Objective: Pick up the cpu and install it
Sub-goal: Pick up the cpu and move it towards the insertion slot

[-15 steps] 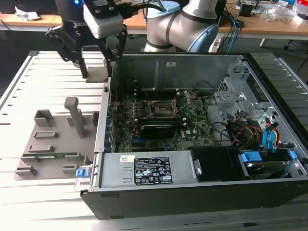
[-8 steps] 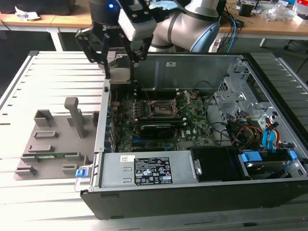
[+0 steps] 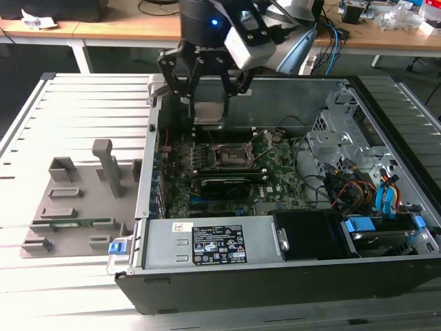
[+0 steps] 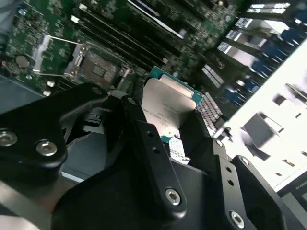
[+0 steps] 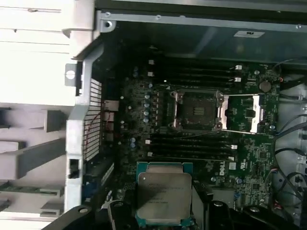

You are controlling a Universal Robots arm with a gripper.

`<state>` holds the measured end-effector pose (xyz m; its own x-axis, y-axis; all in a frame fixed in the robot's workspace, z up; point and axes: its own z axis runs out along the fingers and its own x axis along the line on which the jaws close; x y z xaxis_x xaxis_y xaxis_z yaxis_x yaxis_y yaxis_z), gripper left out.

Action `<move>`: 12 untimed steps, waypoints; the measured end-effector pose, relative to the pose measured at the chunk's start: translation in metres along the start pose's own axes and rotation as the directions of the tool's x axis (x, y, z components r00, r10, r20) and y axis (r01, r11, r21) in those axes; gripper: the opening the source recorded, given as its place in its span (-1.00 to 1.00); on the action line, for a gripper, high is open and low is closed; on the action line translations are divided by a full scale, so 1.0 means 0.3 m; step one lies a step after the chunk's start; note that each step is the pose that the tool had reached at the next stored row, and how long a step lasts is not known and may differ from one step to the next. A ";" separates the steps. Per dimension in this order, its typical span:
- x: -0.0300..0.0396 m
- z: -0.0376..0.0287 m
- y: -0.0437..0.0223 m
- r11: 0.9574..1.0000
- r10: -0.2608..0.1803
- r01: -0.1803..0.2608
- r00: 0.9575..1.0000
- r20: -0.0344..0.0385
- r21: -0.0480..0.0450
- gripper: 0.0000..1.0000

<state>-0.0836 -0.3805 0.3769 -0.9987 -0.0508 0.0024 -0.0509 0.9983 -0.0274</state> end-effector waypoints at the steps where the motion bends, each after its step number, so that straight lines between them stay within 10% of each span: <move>1: -0.015 0.005 0.001 1.000 0.000 0.000 1.000 -0.001 0.000 0.10; 12: -0.205 0.074 0.007 1.000 0.000 0.000 1.000 -0.014 0.000 0.10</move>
<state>-0.0224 -0.3760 0.3544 -0.9986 -0.0501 0.0161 -0.0505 0.9984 -0.0269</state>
